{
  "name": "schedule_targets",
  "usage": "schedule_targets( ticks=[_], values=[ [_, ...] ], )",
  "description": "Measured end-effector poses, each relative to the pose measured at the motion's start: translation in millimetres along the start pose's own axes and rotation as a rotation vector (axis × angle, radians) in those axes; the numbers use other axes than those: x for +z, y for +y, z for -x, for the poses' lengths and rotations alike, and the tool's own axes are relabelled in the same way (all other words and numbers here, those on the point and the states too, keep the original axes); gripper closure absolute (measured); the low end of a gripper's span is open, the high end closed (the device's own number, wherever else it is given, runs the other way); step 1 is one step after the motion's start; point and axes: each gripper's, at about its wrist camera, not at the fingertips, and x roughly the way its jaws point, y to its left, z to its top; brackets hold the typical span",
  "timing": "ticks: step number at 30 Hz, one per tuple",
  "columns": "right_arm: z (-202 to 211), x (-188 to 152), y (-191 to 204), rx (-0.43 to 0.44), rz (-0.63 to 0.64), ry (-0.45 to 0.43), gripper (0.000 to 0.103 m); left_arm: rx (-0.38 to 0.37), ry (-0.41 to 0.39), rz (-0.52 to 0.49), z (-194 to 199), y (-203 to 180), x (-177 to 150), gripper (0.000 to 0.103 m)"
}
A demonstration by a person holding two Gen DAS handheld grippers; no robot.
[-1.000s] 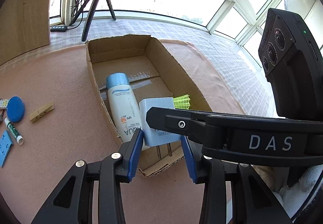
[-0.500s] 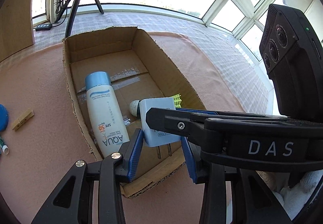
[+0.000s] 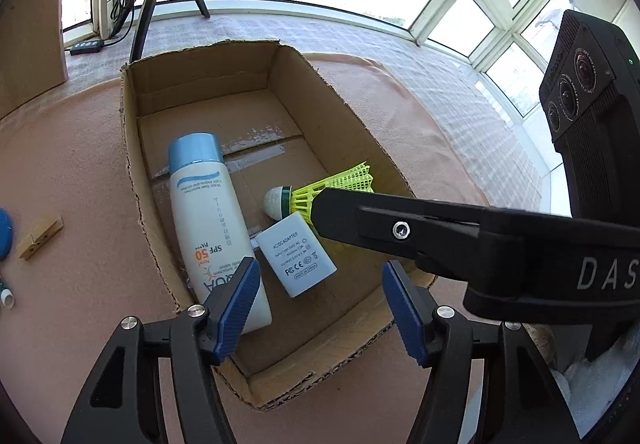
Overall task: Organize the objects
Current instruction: 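Carry the AC adapter into the box and open the right gripper, then withdraw the right gripper from the box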
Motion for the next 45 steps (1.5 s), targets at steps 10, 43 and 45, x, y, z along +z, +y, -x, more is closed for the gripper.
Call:
schedule_targets(
  ticks=[10,43,45],
  values=[
    [-1.2,0.0,5.8,-0.012,0.011,-0.008,0.039,0.014,-0.012,-0.011,16.6,8.9,-5.2,0.036],
    [-69.1,16.6,164.0,0.052,0.343,0.085,0.040,0.243,-0.084,0.198,156.5,208.2,-61.4,0.036],
    [-78.7,17.2,174.4,0.049,0.370,0.101,0.040,0.258,-0.075,0.214,158.3,222.8,-65.9,0.036]
  ],
)
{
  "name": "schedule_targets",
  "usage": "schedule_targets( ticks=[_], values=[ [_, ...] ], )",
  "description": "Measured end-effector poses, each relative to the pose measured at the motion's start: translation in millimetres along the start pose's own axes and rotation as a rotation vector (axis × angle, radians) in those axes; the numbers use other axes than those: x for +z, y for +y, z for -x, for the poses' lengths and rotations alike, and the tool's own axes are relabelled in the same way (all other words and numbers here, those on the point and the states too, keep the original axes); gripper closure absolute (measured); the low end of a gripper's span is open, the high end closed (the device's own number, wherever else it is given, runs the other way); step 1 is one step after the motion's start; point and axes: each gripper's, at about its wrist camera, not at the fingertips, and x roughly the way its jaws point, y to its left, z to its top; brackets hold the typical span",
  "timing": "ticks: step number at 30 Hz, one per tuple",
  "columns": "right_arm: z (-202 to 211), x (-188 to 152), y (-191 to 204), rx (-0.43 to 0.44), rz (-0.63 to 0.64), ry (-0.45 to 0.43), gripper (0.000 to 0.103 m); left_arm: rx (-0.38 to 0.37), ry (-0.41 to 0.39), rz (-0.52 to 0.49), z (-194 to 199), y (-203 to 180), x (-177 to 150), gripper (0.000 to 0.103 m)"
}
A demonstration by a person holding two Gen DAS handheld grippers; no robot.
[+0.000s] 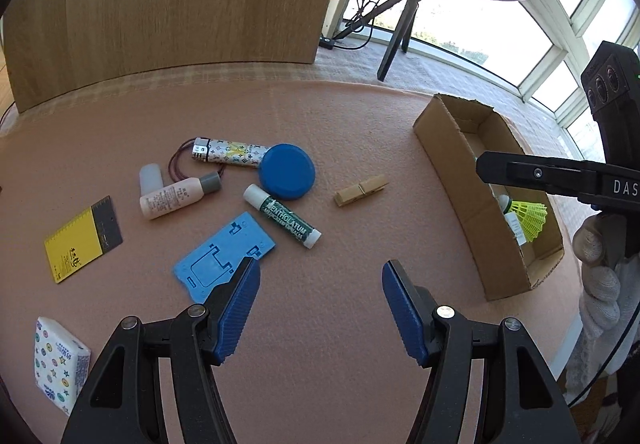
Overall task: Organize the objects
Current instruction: 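Withdraw the right gripper from the box, then close the right gripper on the wooden clothespin while the left gripper grasps the blue phone stand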
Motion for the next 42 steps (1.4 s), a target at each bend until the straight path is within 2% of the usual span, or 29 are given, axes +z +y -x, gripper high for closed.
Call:
schedule_targets(
  ticks=[6,12,25,32,36,42],
  values=[
    [-31.0,14.3,19.2,0.005,0.052,0.054,0.040,0.004,0.023,0.007,-5.5,32.3,1.2,0.036],
    [-62.6,27.0,27.4,0.000,0.073,0.108,0.040,-0.003,0.062,-0.003,-20.6,46.8,6.9,0.036],
    [-118.5,44.1,17.8,0.001,0.014,0.192,0.040,-0.052,0.119,0.009,-51.9,63.9,20.6,0.036],
    [-131.9,42.9,10.5,0.005,-0.007,0.242,0.040,-0.058,0.120,-0.004,-55.4,65.2,22.1,0.036],
    [-130.0,42.1,10.1,0.009,-0.003,0.260,0.040,-0.015,0.128,-0.047,-58.0,62.2,21.5,0.036],
    [-128.4,41.1,6.7,0.002,0.002,0.273,0.040,-0.007,0.150,-0.100,-63.4,52.0,18.4,0.036]
  ],
)
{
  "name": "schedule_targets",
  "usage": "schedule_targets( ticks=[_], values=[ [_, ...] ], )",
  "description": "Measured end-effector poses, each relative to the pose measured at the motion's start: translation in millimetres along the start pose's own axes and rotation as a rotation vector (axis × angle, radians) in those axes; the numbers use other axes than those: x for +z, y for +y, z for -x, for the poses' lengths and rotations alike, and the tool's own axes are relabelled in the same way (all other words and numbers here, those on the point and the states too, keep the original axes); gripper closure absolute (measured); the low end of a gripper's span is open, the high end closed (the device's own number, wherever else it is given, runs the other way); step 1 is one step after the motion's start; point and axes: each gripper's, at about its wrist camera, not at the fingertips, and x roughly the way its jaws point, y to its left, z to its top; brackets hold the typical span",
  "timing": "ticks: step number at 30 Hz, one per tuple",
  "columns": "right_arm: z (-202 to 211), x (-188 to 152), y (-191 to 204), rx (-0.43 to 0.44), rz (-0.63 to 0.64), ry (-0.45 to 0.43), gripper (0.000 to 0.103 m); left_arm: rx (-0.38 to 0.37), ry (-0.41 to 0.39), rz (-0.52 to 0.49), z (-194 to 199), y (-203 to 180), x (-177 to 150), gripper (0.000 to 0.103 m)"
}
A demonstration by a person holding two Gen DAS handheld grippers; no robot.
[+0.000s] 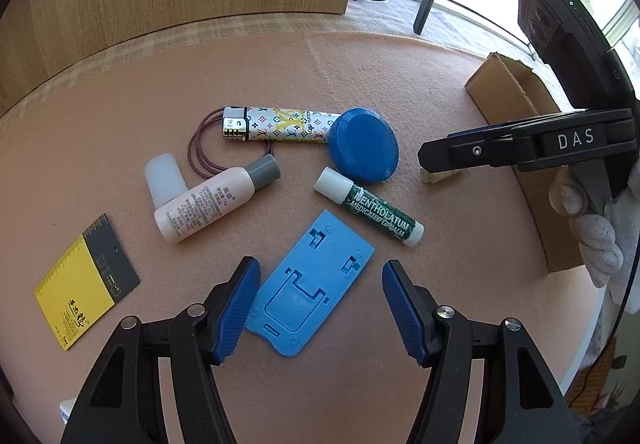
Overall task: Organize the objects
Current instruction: 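Close the right gripper on the wooden clothespin while the left gripper grasps the blue phone stand, then carry the clothespin and phone stand into the box while both grippers open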
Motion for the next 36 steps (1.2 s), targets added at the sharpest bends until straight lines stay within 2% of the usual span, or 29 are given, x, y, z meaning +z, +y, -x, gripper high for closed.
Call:
schedule_targets(
  ticks=[7,11,14,22,24,26,36],
  values=[
    [-0.1,-10.4,6.7,-0.017,0.043,0.022,0.040,0.052,0.007,-0.041,-1.3,-14.5,-7.4,0.036],
    [-1.0,-19.1,14.3,-0.066,0.083,0.024,0.041,0.114,0.009,-0.059,-2.2,-21.3,-10.3,0.044],
    [-1.8,-24.9,19.6,-0.125,0.113,0.012,0.051,0.135,0.009,-0.052,-1.4,-21.6,-10.2,0.054],
    [-3.6,-37.3,30.7,-0.278,0.191,-0.023,0.077,0.162,0.000,-0.052,0.0,-28.3,-15.8,0.058],
    [-3.0,-40.7,31.0,-0.284,0.192,-0.029,0.087,0.158,-0.002,-0.046,0.8,-29.4,-17.9,0.060],
    [-1.3,-43.9,29.1,-0.281,0.180,-0.038,0.091,0.157,-0.005,-0.037,1.5,-31.3,-20.5,0.062],
    [12.5,-66.7,10.7,-0.201,0.093,-0.077,0.092,0.086,-0.022,0.067,13.7,-30.9,-43.6,0.063]
  ],
)
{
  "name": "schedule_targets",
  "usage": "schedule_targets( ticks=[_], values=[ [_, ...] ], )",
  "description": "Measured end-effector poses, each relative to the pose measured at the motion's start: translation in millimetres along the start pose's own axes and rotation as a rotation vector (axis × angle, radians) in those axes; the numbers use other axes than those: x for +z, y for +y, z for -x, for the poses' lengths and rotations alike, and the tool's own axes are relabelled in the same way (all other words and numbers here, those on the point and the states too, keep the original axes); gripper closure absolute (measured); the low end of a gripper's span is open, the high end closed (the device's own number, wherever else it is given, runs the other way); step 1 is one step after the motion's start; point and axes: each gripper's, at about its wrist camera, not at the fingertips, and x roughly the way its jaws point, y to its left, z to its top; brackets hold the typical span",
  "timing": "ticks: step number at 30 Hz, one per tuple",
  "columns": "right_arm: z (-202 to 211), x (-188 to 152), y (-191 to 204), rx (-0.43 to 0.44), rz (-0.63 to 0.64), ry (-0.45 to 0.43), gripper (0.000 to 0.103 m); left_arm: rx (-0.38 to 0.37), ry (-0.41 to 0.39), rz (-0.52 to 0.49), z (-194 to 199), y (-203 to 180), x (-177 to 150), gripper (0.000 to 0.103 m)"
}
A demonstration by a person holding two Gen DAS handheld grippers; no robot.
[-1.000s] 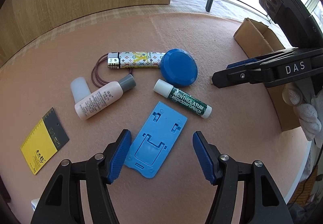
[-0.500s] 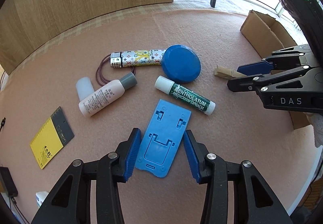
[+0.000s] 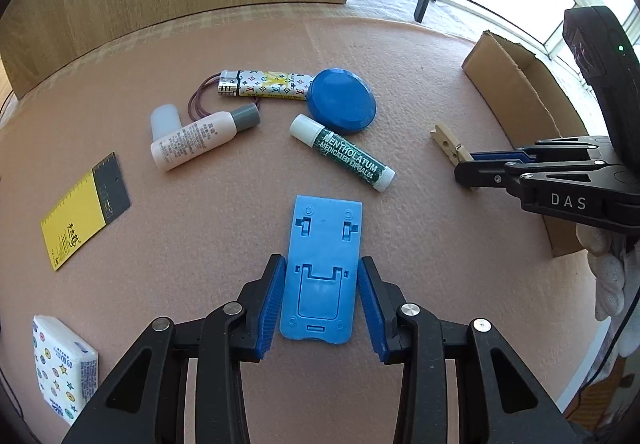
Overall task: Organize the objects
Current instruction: 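Carry the clothespin and phone stand into the box while both grippers open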
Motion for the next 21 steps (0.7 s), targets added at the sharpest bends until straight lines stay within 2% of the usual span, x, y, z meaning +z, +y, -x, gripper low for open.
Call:
schedule_targets(
  ticks=[4,10,21],
  values=[
    [13.2,-13.6,-12.6,0.030,-0.037,-0.021,0.092,-0.013,-0.015,0.036,11.3,2.3,-7.5,0.063],
    [47.3,-28.6,-17.8,0.071,-0.076,-0.085,0.092,-0.022,-0.057,0.038,33.3,-5.7,-5.1,0.063],
    [116.2,-45.1,-68.0,0.027,-0.147,-0.212,0.092,-0.082,-0.154,-0.060,60.9,-68.1,40.4,0.063]
  ],
)
